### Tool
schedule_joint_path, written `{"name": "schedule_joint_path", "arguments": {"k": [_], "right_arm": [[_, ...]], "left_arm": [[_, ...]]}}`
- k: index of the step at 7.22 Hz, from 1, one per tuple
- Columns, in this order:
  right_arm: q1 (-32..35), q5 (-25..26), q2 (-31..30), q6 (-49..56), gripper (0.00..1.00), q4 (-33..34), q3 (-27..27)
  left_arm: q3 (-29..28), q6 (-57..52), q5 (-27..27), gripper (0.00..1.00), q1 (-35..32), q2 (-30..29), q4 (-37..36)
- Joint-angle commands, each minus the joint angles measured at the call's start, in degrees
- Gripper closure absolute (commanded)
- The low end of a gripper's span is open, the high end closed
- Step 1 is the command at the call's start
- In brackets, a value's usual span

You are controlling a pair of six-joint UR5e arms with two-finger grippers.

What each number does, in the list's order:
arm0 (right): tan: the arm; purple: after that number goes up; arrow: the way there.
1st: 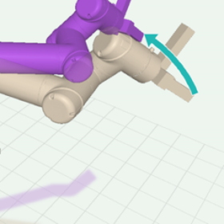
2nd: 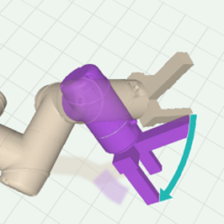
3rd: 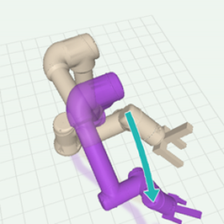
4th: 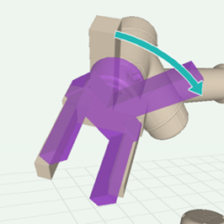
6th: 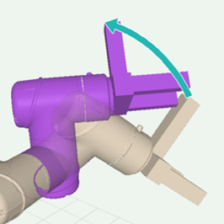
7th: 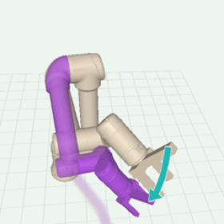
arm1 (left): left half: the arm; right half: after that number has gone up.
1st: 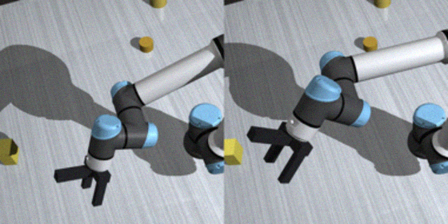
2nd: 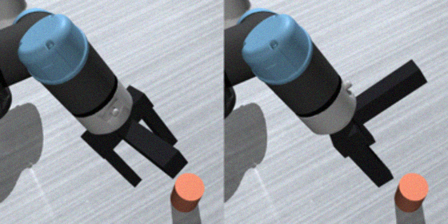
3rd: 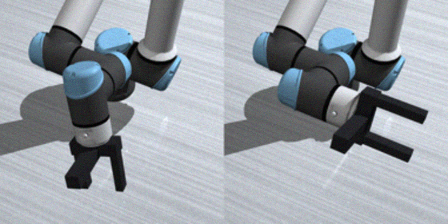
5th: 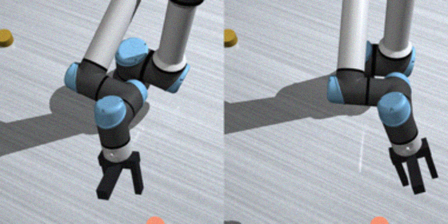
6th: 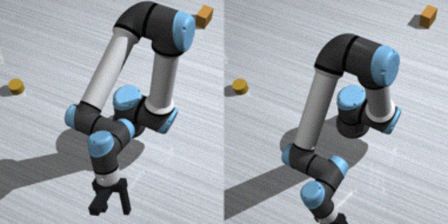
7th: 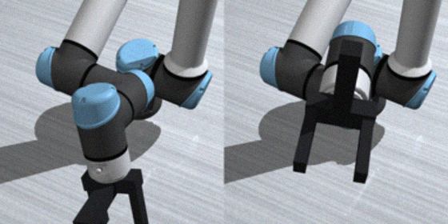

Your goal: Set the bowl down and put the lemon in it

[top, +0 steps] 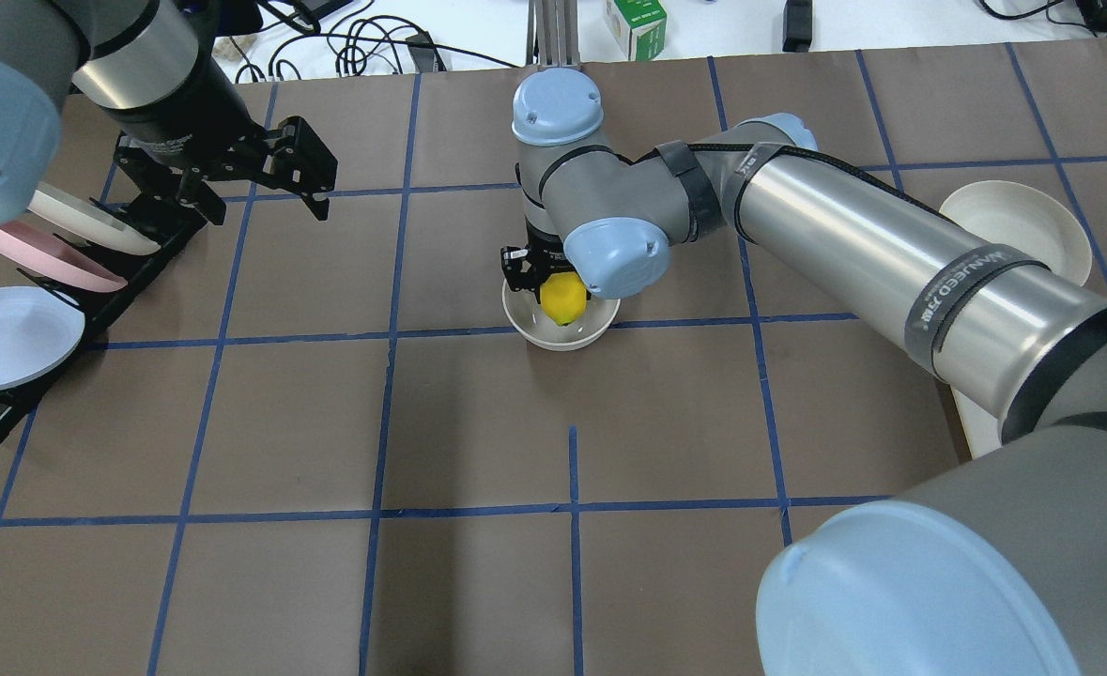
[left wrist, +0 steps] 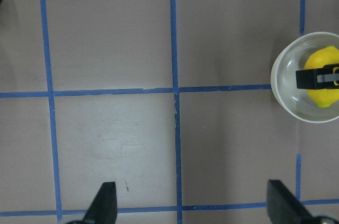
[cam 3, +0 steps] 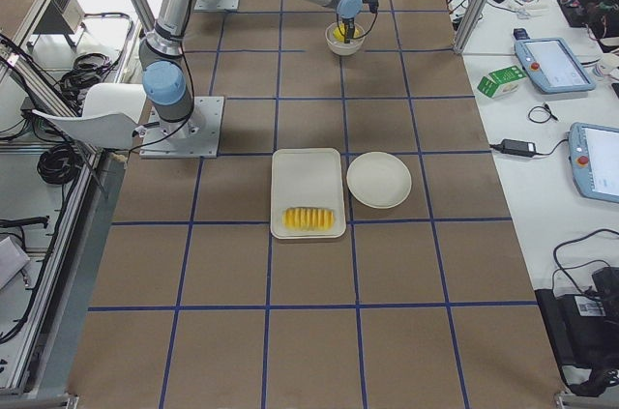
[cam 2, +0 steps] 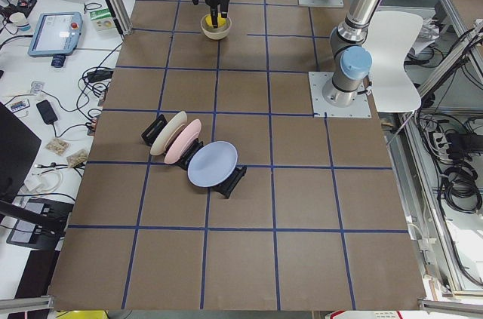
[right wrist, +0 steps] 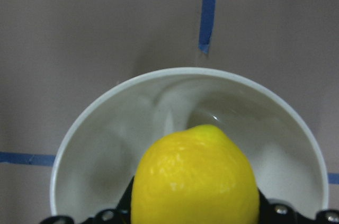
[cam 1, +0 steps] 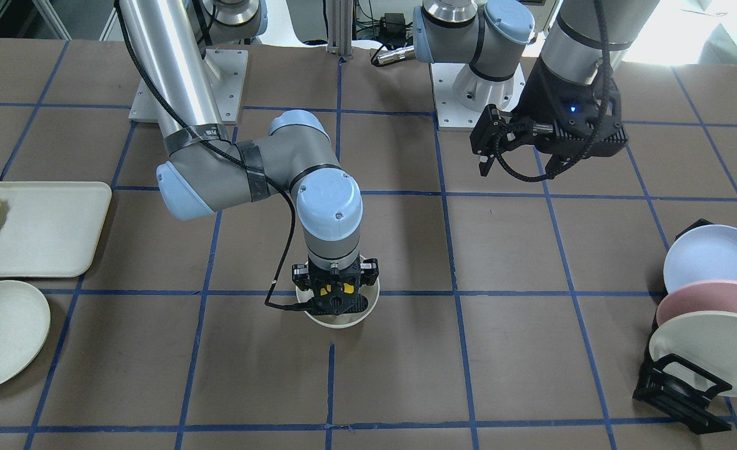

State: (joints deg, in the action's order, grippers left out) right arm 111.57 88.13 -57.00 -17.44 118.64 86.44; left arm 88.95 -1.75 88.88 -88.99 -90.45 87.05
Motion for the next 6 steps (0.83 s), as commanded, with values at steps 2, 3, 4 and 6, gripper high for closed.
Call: {"name": "schedule_joint_path", "arguments": {"k": [2,3,4,6], "right_arm": [[0.31,1.08,-0.21,-1.02,0.0,-0.42,0.04],[0.22,1.0,-1.69,-0.93,0.0,-0.43,-0.22],[-0.39,0.39,-5.8,-0.76,0.0,-0.87,-0.13],[-2.84,0.64,-13.8,-0.23,0.0,-9.53,-1.09]], "left_arm": [[-0.97,0.08,3.2,0.0,0.04,1.05,2.33],[-1.06,0.08,2.36,0.0,0.13,0.98,3.47],[-2.37,0.51,-1.56,0.0,0.39,0.63,3.05],[-3.88,-0.01,0.84,0.0,0.31,0.18,3.83]]}}
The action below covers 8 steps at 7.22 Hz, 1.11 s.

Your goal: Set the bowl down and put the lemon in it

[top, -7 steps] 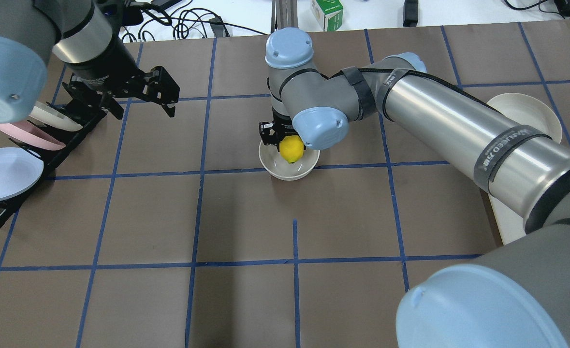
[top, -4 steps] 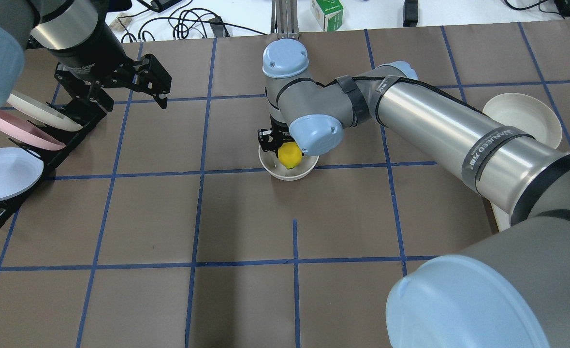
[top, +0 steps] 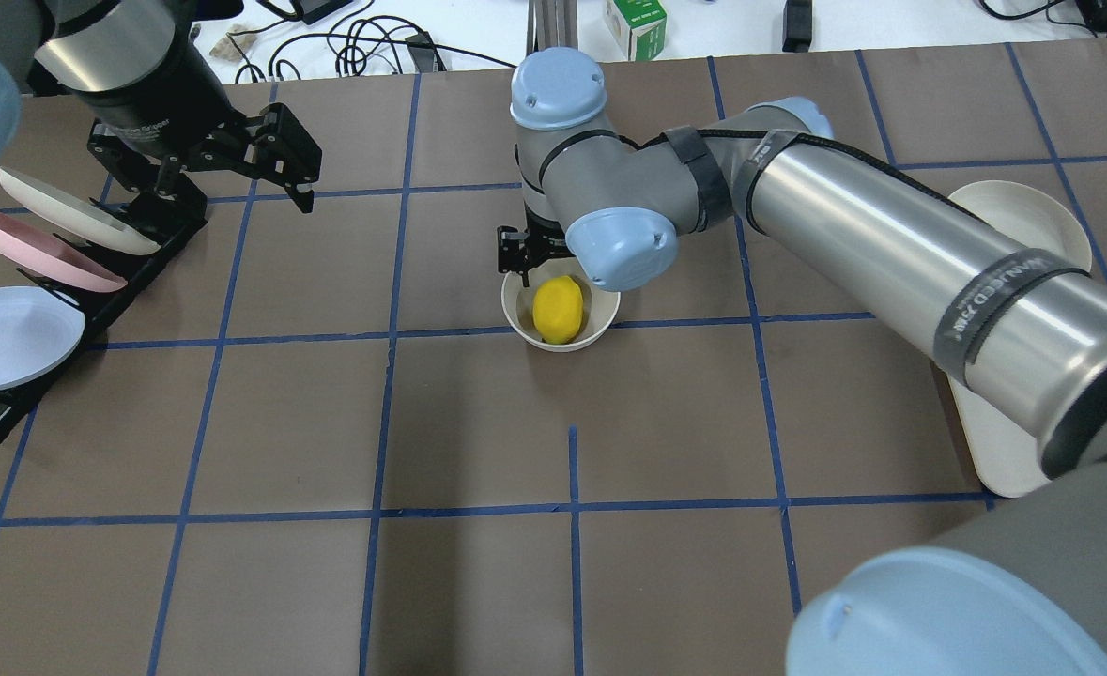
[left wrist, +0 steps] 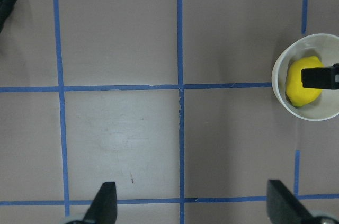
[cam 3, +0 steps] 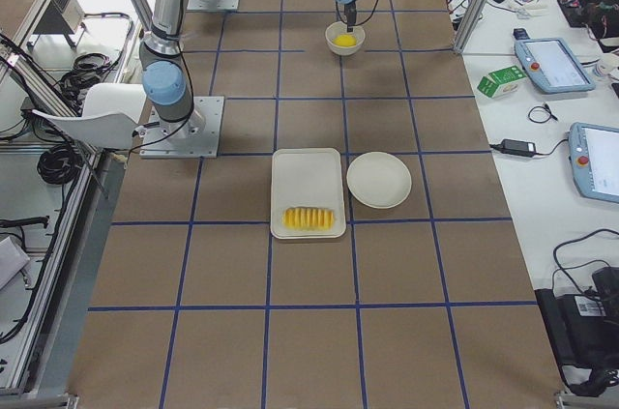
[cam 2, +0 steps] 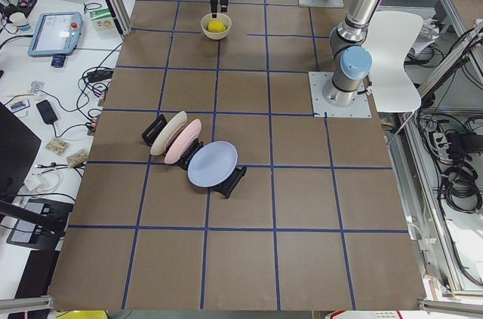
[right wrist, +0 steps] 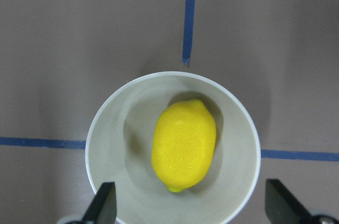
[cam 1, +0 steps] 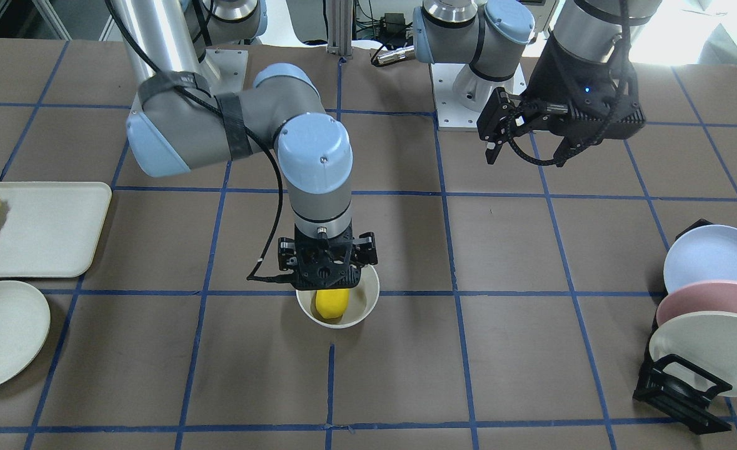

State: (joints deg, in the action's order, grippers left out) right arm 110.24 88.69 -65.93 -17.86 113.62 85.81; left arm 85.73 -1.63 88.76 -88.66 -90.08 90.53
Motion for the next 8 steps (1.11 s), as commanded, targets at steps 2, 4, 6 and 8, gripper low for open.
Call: {"name": "schedule_joint_path", "arguments": {"k": [2,4,6,8], "right_arm": [[-6.67,0.09,-13.05,2.73,0.0,-14.53,-0.29],[-12.3,0.52,-17.46,4.05,0.0,-18.42,0.41],[-13.03,1.05,-23.26,6.85,0.0,-25.97,0.59],[-13.03,0.27,-23.37,10.46,0.0,-24.52,0.5]], "left_arm": [[-1.18,-0.13,1.85,0.0,0.07,-0.27,0.44],[-1.18,-0.13,1.41,0.0,0.15,-0.27,0.35],[-1.18,-0.13,1.5,0.0,0.07,-0.1,0.35],[-1.18,-0.13,1.41,0.0,0.07,-0.1,0.35]]}}
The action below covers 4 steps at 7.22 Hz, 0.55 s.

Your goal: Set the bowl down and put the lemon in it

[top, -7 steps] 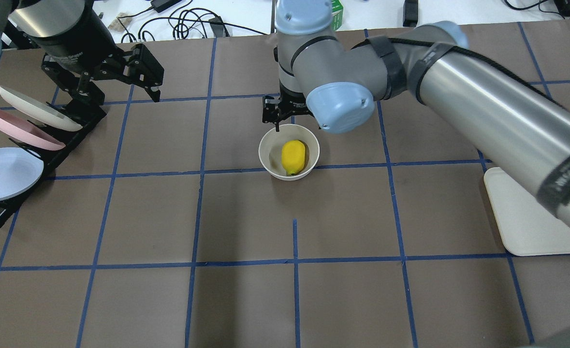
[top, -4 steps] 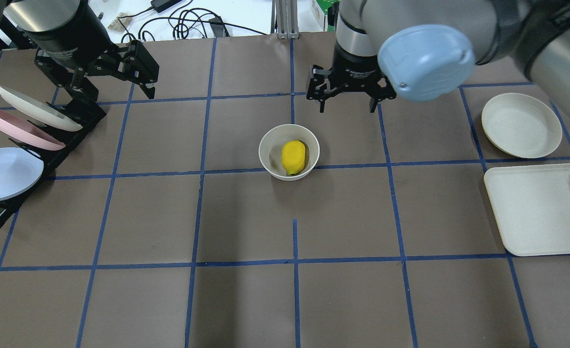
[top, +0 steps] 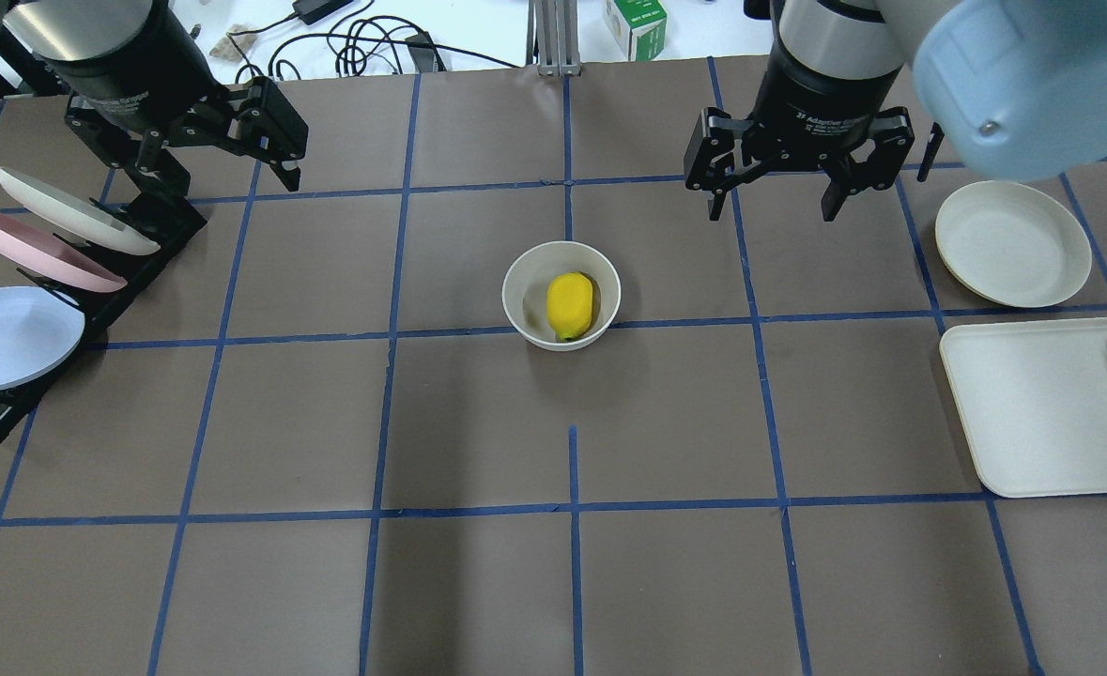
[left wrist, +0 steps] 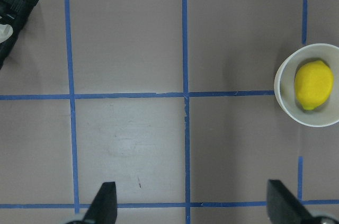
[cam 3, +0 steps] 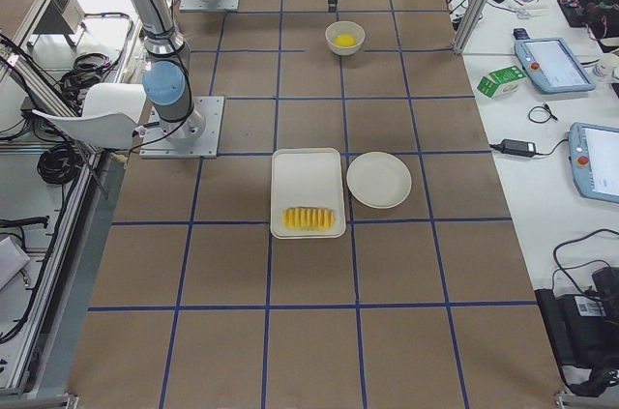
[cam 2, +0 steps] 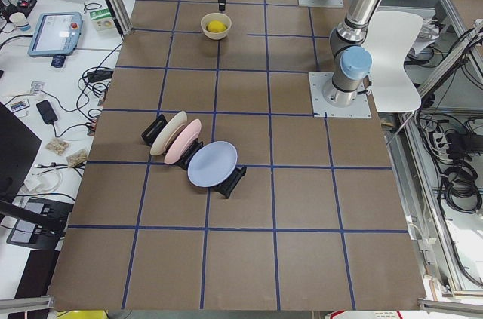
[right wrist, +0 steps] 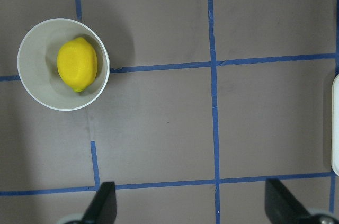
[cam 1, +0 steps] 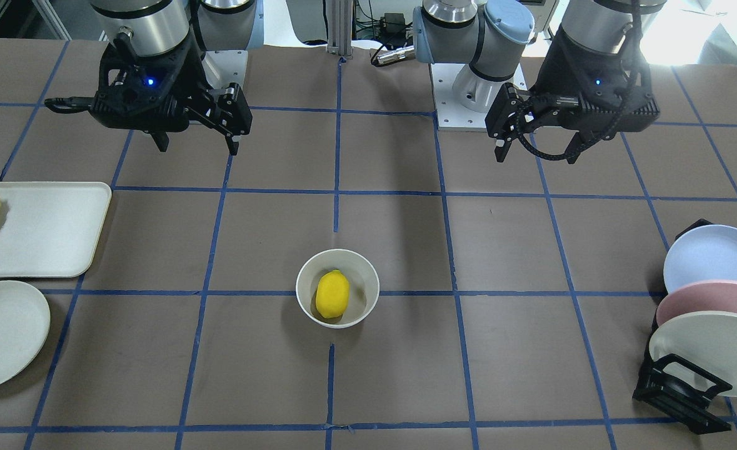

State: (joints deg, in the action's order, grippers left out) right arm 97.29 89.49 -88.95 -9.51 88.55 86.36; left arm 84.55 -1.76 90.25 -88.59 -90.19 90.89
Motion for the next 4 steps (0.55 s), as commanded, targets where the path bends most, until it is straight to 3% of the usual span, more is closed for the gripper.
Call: {"name": "schedule_joint_path", "arguments": {"k": [1,4], "right_arm": [[0.18,-0.72,-0.52,2.39,0.0,0.83,0.04],[0.01,-0.02,-0.43,2.39,0.0,1.0,-0.66]], "left_arm": [[0.09,0.0,-0.08,0.0,0.0,0.02,-0.01],[0.09,0.0,-0.17,0.0,0.0,0.1,0.08]]}}
